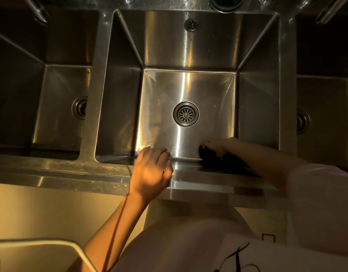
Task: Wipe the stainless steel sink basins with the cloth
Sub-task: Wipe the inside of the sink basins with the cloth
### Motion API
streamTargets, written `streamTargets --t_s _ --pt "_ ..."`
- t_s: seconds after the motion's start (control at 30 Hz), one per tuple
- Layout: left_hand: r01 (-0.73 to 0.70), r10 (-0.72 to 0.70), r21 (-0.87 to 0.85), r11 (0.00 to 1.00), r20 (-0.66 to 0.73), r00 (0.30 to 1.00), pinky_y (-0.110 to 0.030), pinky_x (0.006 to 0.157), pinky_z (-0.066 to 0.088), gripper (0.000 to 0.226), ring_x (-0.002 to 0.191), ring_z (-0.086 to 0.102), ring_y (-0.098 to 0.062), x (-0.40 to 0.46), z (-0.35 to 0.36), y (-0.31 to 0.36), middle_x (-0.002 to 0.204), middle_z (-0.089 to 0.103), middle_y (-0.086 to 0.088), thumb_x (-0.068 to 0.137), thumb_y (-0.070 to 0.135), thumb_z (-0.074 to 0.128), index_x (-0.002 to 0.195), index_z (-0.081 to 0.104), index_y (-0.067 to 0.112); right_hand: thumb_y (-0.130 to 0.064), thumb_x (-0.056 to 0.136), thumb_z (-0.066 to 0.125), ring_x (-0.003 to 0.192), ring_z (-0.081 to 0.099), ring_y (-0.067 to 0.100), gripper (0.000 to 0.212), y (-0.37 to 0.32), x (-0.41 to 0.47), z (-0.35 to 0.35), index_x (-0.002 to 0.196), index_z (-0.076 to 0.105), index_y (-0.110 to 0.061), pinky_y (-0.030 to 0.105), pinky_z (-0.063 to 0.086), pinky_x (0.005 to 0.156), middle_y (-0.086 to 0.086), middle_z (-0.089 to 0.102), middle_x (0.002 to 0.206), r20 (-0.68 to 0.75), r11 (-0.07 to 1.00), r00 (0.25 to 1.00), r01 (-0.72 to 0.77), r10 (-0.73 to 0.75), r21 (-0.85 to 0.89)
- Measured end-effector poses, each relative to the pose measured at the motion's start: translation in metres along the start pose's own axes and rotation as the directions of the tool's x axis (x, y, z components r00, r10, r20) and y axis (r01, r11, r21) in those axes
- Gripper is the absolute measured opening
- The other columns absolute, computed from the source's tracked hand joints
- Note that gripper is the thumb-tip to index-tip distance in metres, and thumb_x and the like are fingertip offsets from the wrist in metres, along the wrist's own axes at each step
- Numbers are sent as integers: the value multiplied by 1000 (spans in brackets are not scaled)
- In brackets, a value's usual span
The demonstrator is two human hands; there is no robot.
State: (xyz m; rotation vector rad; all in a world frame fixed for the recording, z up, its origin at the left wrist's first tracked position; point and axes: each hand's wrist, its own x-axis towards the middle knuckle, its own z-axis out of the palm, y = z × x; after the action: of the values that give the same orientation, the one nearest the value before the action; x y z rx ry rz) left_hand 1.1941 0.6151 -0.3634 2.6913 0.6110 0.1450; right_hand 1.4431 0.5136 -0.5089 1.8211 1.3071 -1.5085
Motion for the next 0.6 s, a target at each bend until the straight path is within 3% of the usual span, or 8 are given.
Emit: streamTargets --t_s 0.13,0.23,0.3,0.37,0.4,0.47,0.53,0.6 --pt "24 -24 -30 999 8 1000 -41 90 44 28 87 62 -26 -1 1 0 96 67 -8 90 21 45 93 69 6 -2 66 75 121 44 32 85 28 27 11 136 30 -18 44 46 98 10 36 139 13 998 1000 24 -23 -50" --pt "32 -32 -44 999 -4 999 -42 88 45 28 88 61 -26 -2 0 1 96 67 -7 91 21 45 93 68 6 -1 71 71 121 44 30 80 9 -9 0 138 31 -19 41 47 96 10 36 141 39 1000 999 2 -1 -30" --pt "21 -22 -43 999 -27 999 -43 87 46 27 86 62 -26 -3 0 1 95 67 -7 92 20 45 92 68 6 4 78 64 110 48 26 73 -2 -27 -8 140 32 -14 30 52 76 11 37 138 90 999 995 -42 43 -16" --pt "6 -7 -38 999 -43 999 -43 84 46 25 84 62 -26 -3 0 1 94 66 -6 92 18 47 91 68 6 9 83 55 81 50 18 65 0 -30 -12 140 33 -15 20 48 48 11 41 127 149 1000 989 -17 19 -14" --pt "0 -2 -33 999 -46 999 -43 84 46 24 84 61 -25 -3 0 0 93 66 -7 92 17 47 91 68 6 9 84 52 73 48 16 64 -1 -34 -16 140 33 -17 22 48 46 8 42 121 168 1000 986 -11 13 -9" --pt "-8 7 -21 1000 -51 999 -42 83 46 23 84 61 -25 -3 0 0 93 66 -7 92 16 48 91 68 6 7 86 50 77 54 22 62 -2 -41 -20 140 32 -19 33 53 64 7 44 119 172 999 985 -24 30 -36" --pt "-17 17 -10 1000 -57 998 -41 82 45 22 84 61 -25 -4 -1 0 92 66 -7 92 16 48 91 67 5 2 90 50 96 54 28 52 -7 -62 -32 134 36 -20 42 51 87 7 45 116 217 990 976 27 4 -139" --pt "-14 14 3 1000 -47 999 -40 82 45 22 83 61 -25 -4 -3 1 92 66 -7 93 16 47 92 67 5 -6 87 57 106 48 24 39 -7 -83 -42 114 40 -29 41 44 98 3 44 109 214 968 976 92 -42 -232"
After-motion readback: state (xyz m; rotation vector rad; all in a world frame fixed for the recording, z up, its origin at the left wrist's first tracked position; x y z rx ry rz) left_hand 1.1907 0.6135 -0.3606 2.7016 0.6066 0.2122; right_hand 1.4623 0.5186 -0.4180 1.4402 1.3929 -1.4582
